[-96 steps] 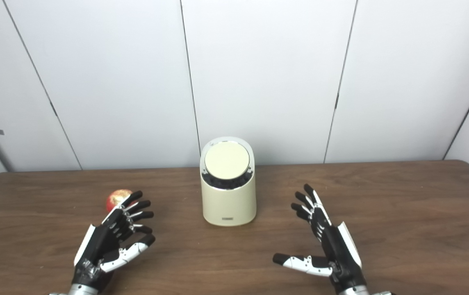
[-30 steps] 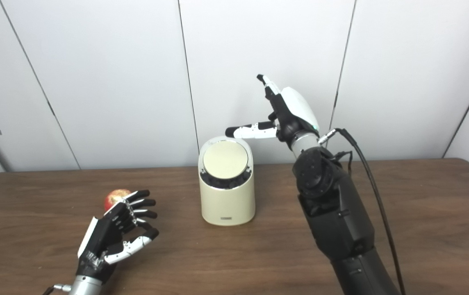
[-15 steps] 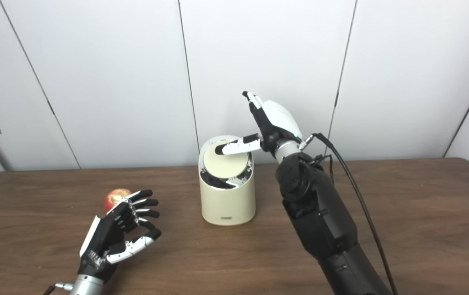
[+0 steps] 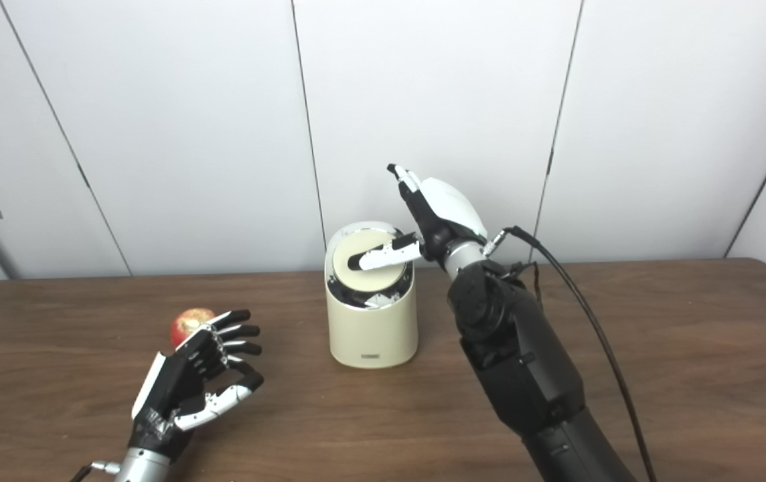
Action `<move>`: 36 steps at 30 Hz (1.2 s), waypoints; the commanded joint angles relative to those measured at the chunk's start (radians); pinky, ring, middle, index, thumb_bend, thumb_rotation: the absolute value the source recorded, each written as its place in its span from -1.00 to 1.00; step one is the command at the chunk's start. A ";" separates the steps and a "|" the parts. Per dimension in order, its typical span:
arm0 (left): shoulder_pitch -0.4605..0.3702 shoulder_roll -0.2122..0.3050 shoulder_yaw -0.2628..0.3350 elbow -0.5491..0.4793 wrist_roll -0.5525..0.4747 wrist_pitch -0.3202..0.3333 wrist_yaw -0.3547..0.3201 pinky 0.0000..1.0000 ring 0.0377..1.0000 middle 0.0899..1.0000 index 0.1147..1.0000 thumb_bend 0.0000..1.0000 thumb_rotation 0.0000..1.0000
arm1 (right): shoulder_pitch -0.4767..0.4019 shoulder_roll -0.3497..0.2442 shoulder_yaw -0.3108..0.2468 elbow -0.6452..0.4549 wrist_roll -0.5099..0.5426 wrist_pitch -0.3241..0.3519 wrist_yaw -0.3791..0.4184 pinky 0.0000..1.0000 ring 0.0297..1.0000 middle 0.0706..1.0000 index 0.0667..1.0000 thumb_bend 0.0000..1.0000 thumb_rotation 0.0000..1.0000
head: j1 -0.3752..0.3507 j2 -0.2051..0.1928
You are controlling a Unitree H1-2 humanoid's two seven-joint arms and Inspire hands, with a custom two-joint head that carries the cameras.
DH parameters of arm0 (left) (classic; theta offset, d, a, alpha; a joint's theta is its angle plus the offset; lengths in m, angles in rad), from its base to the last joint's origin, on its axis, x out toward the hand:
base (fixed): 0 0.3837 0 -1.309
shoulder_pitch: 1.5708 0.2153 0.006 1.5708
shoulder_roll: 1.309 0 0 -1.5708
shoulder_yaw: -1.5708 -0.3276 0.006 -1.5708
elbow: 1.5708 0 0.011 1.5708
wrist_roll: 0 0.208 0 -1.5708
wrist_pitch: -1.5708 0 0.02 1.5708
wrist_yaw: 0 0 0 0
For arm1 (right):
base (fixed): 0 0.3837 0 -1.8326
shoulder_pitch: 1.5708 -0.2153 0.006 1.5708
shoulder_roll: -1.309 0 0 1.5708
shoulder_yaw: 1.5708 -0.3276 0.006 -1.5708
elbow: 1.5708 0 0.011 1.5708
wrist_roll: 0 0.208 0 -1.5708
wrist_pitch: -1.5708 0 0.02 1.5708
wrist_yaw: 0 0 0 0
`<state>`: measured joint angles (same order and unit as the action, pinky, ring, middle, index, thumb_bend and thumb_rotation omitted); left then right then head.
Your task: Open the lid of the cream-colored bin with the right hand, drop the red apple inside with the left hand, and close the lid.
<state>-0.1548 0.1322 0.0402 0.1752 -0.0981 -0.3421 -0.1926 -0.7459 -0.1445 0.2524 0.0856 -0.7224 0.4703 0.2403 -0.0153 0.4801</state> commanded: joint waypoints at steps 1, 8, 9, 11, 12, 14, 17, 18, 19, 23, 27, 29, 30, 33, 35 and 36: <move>0.027 -0.024 -0.014 0.035 -0.012 -0.020 0.002 0.02 0.29 0.43 0.57 0.31 -0.85 | -0.035 -0.005 -0.003 -0.035 -0.001 -0.006 -0.025 0.47 0.84 0.96 0.98 0.85 -0.26 | -0.001 0.001; 0.032 -0.027 -0.013 0.022 -0.002 -0.013 0.010 0.02 0.27 0.41 0.56 0.31 -0.86 | -0.028 -0.011 0.001 -0.020 -0.003 -0.004 -0.021 0.50 0.85 0.95 0.97 0.88 -0.25 | 0.000 0.007; 0.032 -0.026 -0.014 0.021 -0.001 -0.014 0.010 0.02 0.27 0.41 0.56 0.32 -0.85 | -0.028 -0.012 0.002 -0.018 -0.003 -0.005 -0.022 0.50 0.85 0.95 0.96 0.88 -0.26 | 0.000 0.007; 0.033 -0.026 -0.015 0.019 -0.004 -0.014 0.008 0.01 0.27 0.41 0.56 0.32 -0.85 | -0.026 -0.012 0.000 -0.012 -0.002 -0.004 -0.022 0.49 0.84 0.94 0.96 0.88 -0.26 | 0.000 0.008; 0.034 -0.025 -0.015 0.018 -0.005 -0.014 0.007 0.02 0.27 0.41 0.56 0.32 -0.83 | -0.025 -0.012 -0.002 -0.011 -0.001 -0.004 -0.022 0.50 0.85 0.95 0.96 0.88 -0.27 | 0.000 0.008; 0.036 -0.025 -0.016 0.012 0.003 -0.009 0.010 0.02 0.27 0.42 0.57 0.31 -0.84 | -0.025 -0.013 -0.003 0.001 0.005 -0.010 -0.031 0.52 0.86 0.95 0.95 0.88 -0.29 | 0.000 0.008; 0.039 -0.026 -0.017 0.006 0.005 -0.003 0.012 0.02 0.27 0.42 0.57 0.30 -0.84 | -0.026 -0.013 -0.003 0.012 0.013 -0.014 -0.037 0.53 0.86 0.96 0.96 0.87 -0.30 | 0.003 0.011; 0.040 -0.027 -0.017 0.004 0.004 -0.001 0.011 0.03 0.28 0.42 0.57 0.30 -0.83 | -0.027 -0.013 -0.003 0.013 0.014 -0.013 -0.038 0.54 0.86 0.96 0.96 0.87 -0.31 | 0.003 0.011; 0.041 -0.027 -0.017 0.002 0.003 0.001 0.012 0.03 0.28 0.42 0.57 0.30 -0.83 | -0.028 -0.013 -0.003 0.015 0.016 -0.014 -0.039 0.54 0.86 0.96 0.96 0.87 -0.31 | 0.003 0.011; 0.042 -0.026 -0.017 0.004 0.005 -0.002 0.011 0.02 0.27 0.42 0.57 0.32 -0.77 | -0.033 -0.014 -0.002 0.028 0.023 -0.016 -0.044 0.56 0.87 0.96 0.97 0.85 -0.34 | 0.003 0.011; 0.046 -0.024 -0.017 -0.002 0.006 0.001 0.010 0.02 0.27 0.42 0.57 0.32 -0.77 | -0.036 -0.014 0.003 0.035 0.025 -0.014 -0.051 0.55 0.87 0.96 0.96 0.84 -0.35 | 0.003 0.014; 0.045 -0.024 -0.017 -0.002 0.002 -0.002 0.007 0.00 0.27 0.42 0.58 0.31 -0.78 | -0.037 -0.014 0.004 0.040 0.025 -0.014 -0.055 0.55 0.87 0.96 0.96 0.84 -0.36 | 0.003 0.014; 0.045 -0.024 -0.018 0.000 0.001 -0.002 0.006 0.01 0.27 0.43 0.58 0.31 -0.79 | -0.037 -0.014 0.006 0.042 0.025 -0.014 -0.056 0.55 0.87 0.96 0.96 0.83 -0.37 | 0.003 0.014; 0.047 -0.026 -0.018 -0.003 0.001 -0.001 0.007 0.03 0.27 0.42 0.57 0.31 -0.79 | -0.038 -0.017 0.010 0.045 0.025 -0.012 -0.057 0.56 0.87 0.97 0.95 0.82 -0.39 | 0.004 0.015; 0.050 -0.028 -0.021 -0.011 0.004 0.006 0.008 0.03 0.28 0.43 0.57 0.31 -0.77 | -0.040 -0.019 0.014 0.048 0.023 -0.012 -0.058 0.56 0.87 0.97 0.95 0.82 -0.39 | 0.005 0.016; 0.050 -0.028 -0.022 -0.014 0.007 0.008 0.009 0.04 0.28 0.43 0.57 0.31 -0.77 | -0.041 -0.020 0.016 0.050 0.021 -0.010 -0.058 0.56 0.87 0.97 0.94 0.82 -0.39 | 0.005 0.016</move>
<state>-0.1458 0.1321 0.0353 0.1562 -0.0895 -0.3328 -0.1917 -0.7386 -0.1524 0.2662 0.1434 -0.6909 0.4671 0.1970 -0.0092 0.4955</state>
